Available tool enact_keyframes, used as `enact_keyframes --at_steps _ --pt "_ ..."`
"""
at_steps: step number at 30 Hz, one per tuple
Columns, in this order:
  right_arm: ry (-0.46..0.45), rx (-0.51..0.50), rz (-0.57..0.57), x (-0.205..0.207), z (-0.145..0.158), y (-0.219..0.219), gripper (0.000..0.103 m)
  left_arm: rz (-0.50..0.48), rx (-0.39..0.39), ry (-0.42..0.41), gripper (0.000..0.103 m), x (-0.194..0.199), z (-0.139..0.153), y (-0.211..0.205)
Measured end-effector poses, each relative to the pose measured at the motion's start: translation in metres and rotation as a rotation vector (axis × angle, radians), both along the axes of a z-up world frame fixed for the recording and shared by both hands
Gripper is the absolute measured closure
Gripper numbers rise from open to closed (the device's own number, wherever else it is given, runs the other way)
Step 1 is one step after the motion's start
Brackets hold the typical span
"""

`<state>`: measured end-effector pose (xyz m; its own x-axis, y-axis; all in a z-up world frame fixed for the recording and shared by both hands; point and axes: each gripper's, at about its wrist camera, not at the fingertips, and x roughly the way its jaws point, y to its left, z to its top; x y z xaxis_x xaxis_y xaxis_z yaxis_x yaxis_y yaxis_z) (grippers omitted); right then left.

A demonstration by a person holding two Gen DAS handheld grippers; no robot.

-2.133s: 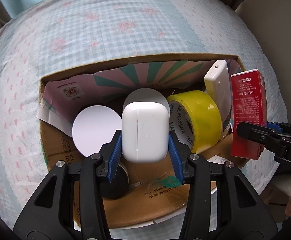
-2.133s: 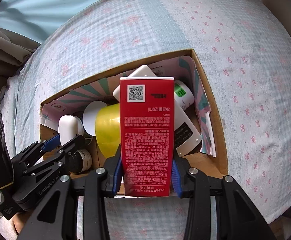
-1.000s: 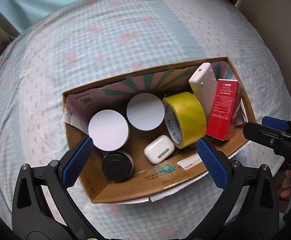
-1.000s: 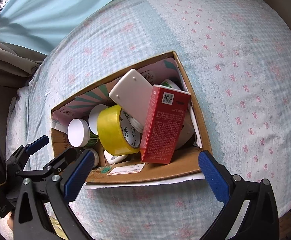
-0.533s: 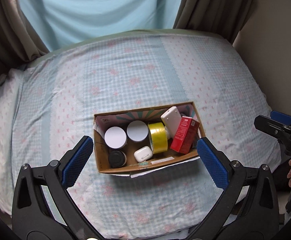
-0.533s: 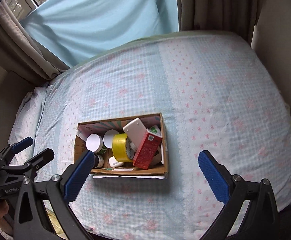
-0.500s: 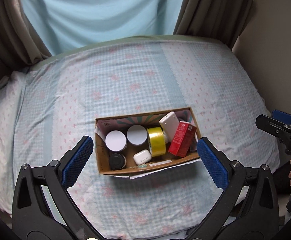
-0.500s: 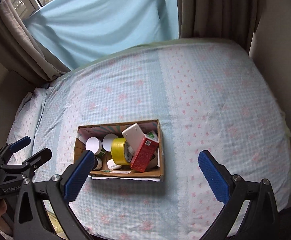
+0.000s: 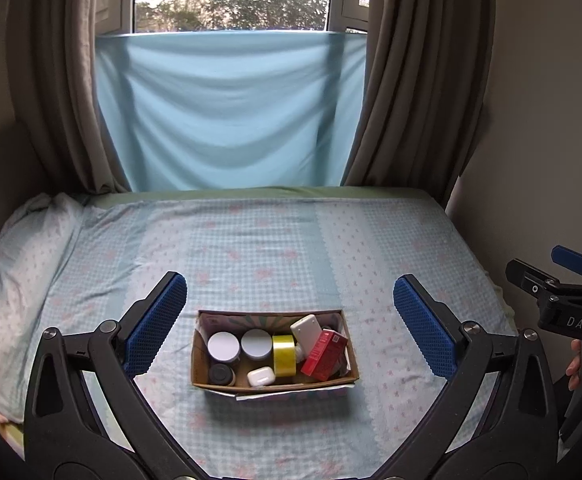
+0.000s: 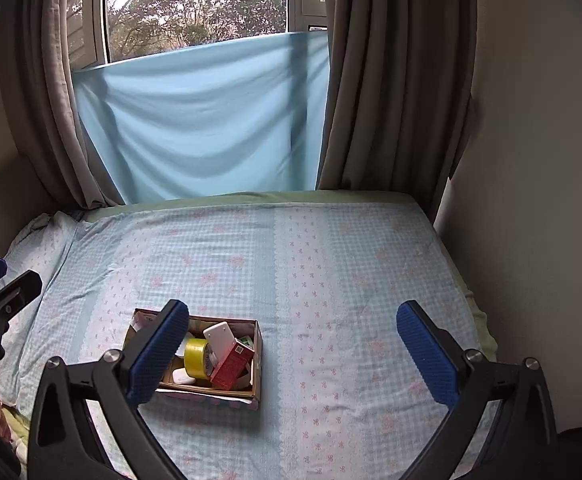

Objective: Organize rigid objects

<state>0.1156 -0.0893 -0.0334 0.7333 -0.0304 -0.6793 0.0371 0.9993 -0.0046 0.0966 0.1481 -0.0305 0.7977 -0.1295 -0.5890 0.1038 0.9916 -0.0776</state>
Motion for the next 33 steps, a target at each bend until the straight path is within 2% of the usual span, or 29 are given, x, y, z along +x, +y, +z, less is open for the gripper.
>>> enact_keyframes --at_steps 10,33 --pt "-0.026 -0.005 -0.020 -0.010 0.002 -0.016 0.000 -0.003 0.022 0.000 0.000 -0.012 -0.006 -0.017" --pt "-0.060 -0.013 -0.008 -0.004 0.004 -0.018 0.000 0.015 0.041 -0.017 0.000 -0.010 -0.005 -0.021"
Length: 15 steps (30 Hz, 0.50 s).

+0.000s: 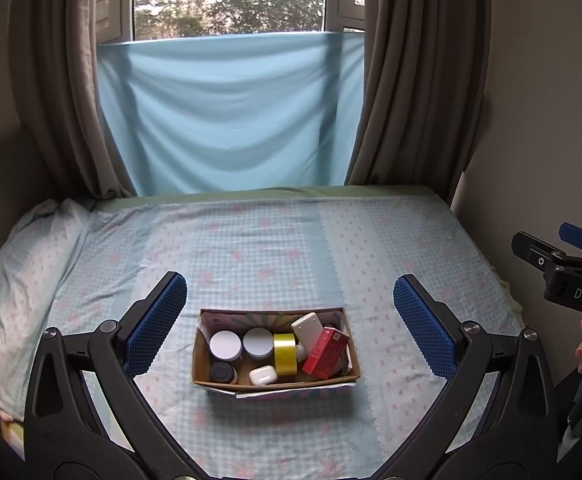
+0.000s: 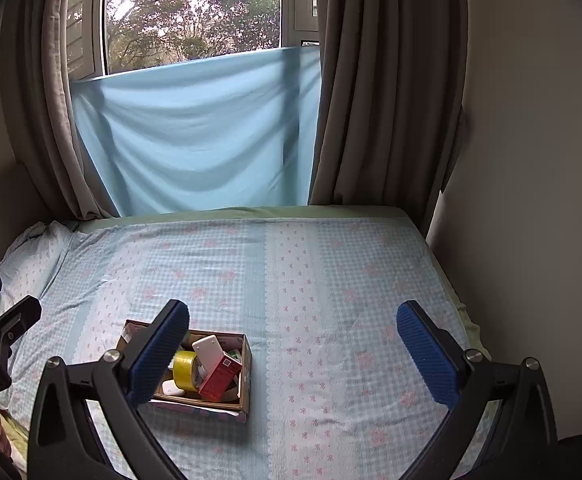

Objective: Organize rigid objects

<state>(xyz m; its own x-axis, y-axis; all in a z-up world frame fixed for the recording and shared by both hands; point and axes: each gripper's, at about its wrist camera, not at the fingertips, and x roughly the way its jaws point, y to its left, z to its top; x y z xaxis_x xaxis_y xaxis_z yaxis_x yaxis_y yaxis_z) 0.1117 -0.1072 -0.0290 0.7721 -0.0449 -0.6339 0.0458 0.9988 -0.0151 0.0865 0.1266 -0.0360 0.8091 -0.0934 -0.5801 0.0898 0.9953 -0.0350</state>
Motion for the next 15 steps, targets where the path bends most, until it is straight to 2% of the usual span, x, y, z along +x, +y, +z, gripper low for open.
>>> enact_keyframes --at_steps 15 --pt "-0.006 -0.006 0.001 0.0082 0.0011 0.0019 0.000 0.009 -0.004 -0.011 0.000 0.0083 0.0007 0.0022"
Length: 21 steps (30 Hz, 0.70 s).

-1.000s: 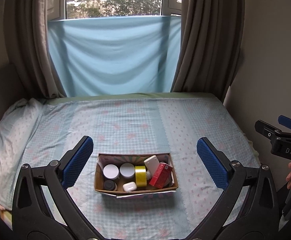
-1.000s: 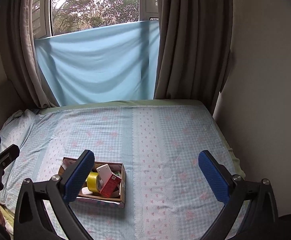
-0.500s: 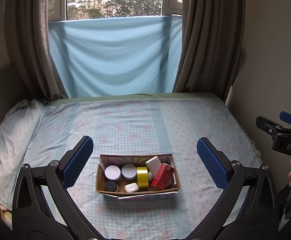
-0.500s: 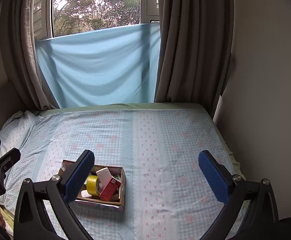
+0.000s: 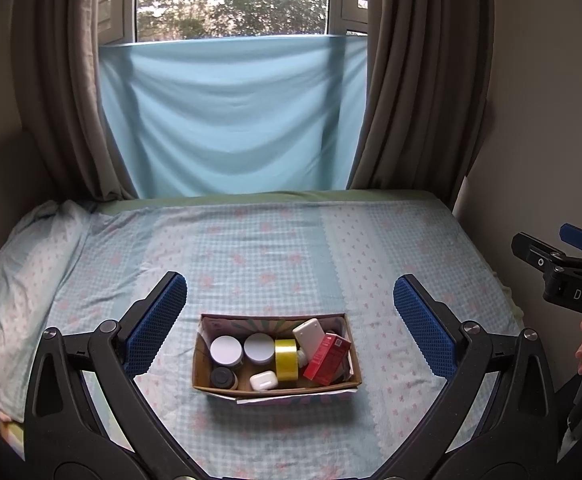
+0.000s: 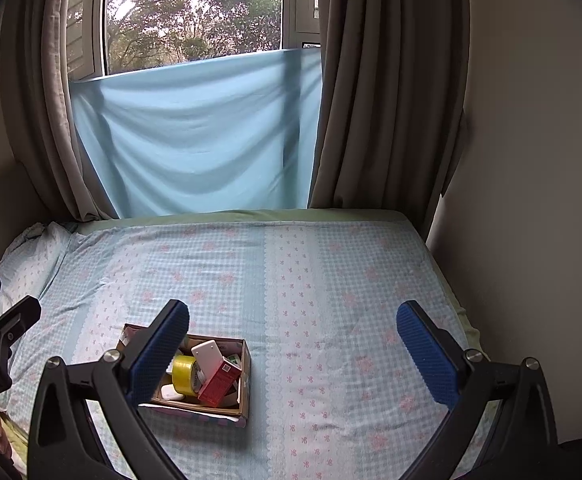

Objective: Organize rigid objects

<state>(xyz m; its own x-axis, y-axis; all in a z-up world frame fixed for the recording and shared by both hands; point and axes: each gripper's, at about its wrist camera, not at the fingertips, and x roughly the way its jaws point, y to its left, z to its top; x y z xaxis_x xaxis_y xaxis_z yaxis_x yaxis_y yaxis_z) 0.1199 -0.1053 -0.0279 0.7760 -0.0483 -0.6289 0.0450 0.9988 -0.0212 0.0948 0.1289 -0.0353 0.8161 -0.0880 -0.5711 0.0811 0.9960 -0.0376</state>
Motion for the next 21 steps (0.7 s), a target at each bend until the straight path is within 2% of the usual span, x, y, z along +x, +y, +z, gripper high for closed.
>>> enact_keyframes --at_steps 10,16,21 --pt "-0.001 -0.002 0.001 0.0011 0.0005 0.0021 0.000 0.010 -0.001 -0.035 0.000 -0.0021 0.0023 0.0027" --pt "-0.004 -0.002 0.001 0.0046 0.0016 0.0026 0.000 0.013 0.025 -0.057 0.000 -0.0015 0.0053 0.0004" --pt "-0.010 -0.006 -0.002 0.0072 0.0035 0.0022 0.000 0.050 0.035 -0.087 0.000 -0.0031 0.0090 0.0011"
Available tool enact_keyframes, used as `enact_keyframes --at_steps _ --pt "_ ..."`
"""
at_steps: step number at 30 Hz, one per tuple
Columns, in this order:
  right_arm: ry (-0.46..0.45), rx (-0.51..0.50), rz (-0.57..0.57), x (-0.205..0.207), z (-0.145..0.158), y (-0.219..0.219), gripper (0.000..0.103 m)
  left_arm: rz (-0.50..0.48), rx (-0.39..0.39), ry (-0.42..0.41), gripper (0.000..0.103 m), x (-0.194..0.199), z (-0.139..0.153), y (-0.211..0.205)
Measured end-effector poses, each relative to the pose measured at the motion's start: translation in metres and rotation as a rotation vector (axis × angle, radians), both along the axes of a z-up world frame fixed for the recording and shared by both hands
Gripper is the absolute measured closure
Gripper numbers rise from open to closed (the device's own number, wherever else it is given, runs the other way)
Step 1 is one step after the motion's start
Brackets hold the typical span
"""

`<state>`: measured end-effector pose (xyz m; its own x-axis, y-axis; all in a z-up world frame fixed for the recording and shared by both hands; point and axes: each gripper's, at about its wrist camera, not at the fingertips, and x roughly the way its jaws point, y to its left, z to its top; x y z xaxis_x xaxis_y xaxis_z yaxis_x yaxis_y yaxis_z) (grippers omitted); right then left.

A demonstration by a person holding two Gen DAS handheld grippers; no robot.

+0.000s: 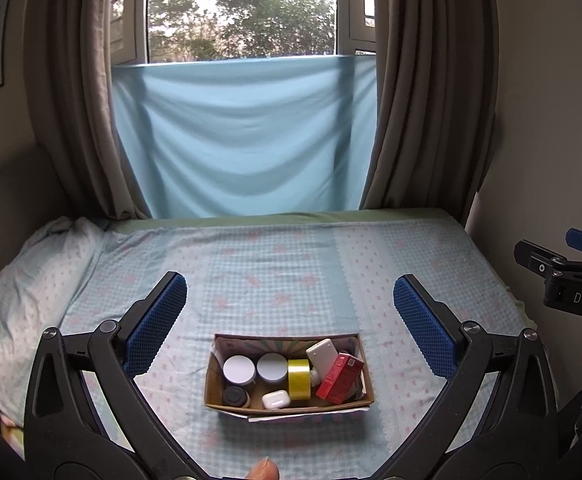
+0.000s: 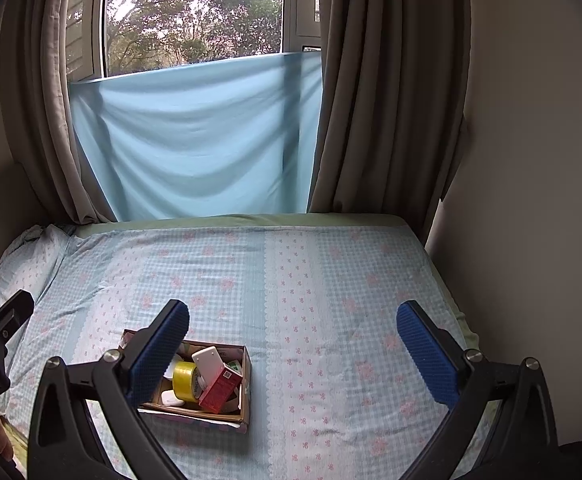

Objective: Organize rigid objects

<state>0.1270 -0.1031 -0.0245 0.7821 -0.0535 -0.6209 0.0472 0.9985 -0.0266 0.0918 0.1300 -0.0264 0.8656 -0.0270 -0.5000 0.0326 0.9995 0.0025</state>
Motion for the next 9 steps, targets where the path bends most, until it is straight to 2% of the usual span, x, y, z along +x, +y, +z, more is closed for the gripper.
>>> enact_keyframes --at_steps 9 --pt "-0.002 -0.006 -0.005 0.0010 -0.0006 0.0020 0.000 0.009 -0.018 -0.031 0.000 -0.0020 -0.0003 0.0066"
